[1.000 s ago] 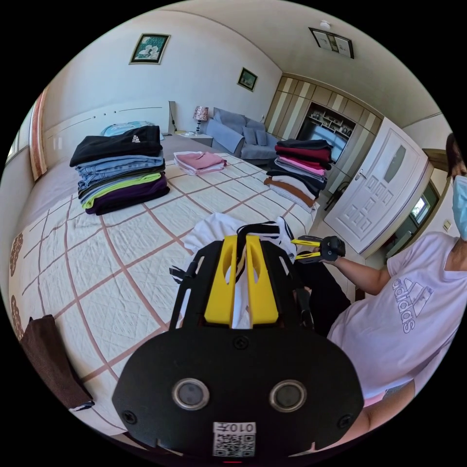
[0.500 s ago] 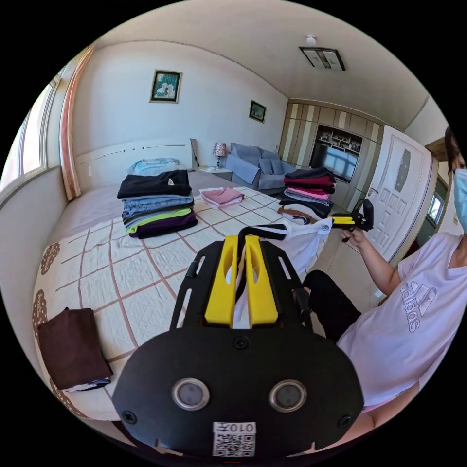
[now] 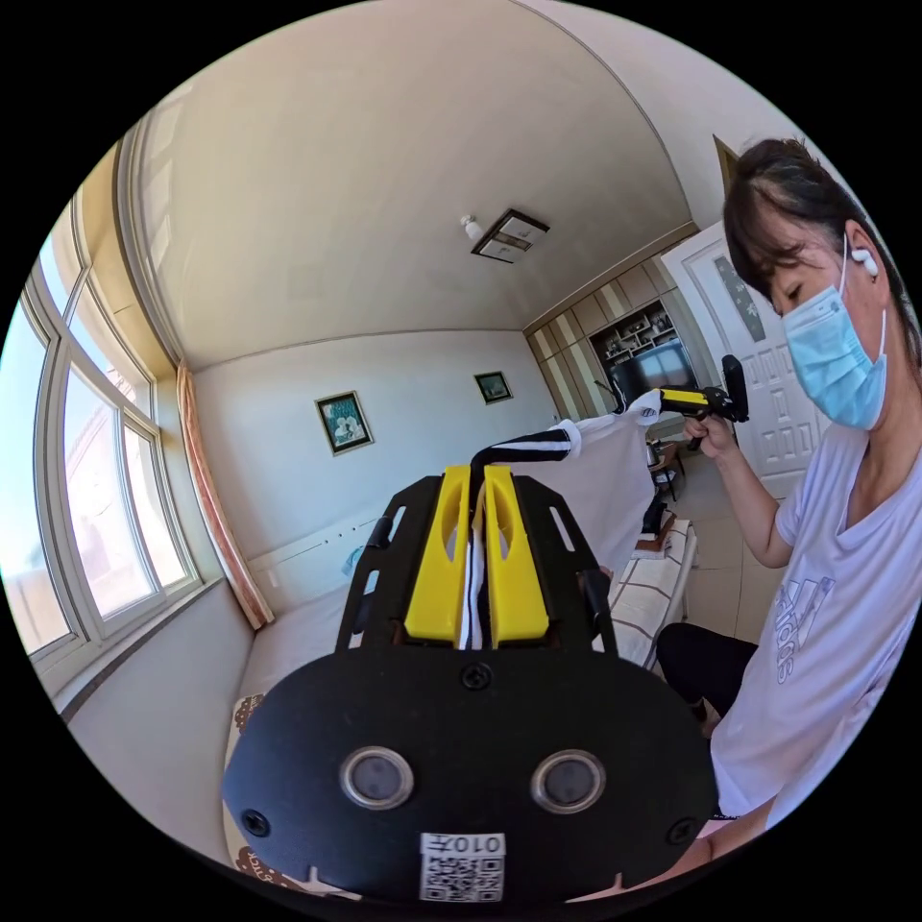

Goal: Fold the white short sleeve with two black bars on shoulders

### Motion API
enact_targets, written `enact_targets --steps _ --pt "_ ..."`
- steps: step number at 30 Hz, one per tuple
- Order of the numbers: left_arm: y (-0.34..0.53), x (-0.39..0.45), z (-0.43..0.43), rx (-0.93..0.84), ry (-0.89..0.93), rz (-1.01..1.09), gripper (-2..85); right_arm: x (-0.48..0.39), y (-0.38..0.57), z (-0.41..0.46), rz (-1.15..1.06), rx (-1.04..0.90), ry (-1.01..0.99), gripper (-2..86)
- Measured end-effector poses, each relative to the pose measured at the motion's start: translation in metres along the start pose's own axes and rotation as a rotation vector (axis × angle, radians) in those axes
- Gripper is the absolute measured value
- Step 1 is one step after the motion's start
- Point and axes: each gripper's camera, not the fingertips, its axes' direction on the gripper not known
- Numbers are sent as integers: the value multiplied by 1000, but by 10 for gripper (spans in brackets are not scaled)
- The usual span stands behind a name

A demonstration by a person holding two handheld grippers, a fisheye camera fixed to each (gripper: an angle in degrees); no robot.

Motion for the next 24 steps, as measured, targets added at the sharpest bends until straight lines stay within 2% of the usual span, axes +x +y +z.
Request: enact_targets --steps 7,10,13,15,19,21,24 --pt "-53 65 -80 66 -5 110 1 1 -10 -82 -32 110 28 46" --pt "-65 71 -75 36 -20 118 1 2 -12 -88 -64 102 53 46" --pt "-58 51 -37 -26 66 51 1 9 -7 -71 -57 75 46 46" --pt "-40 34 0 -85 134 -11 1 19 7 -38 -22 25 -14 46" --pt "42 -8 137 -320 280 -212 0 36 47 53 49 -151 -127 45" --pt "82 -23 206 -416 289 -252 0 51 85 144 79 -338 -188 44" --pt "103 -37 292 -433 225 -214 0 96 119 251 231 -442 -250 43"
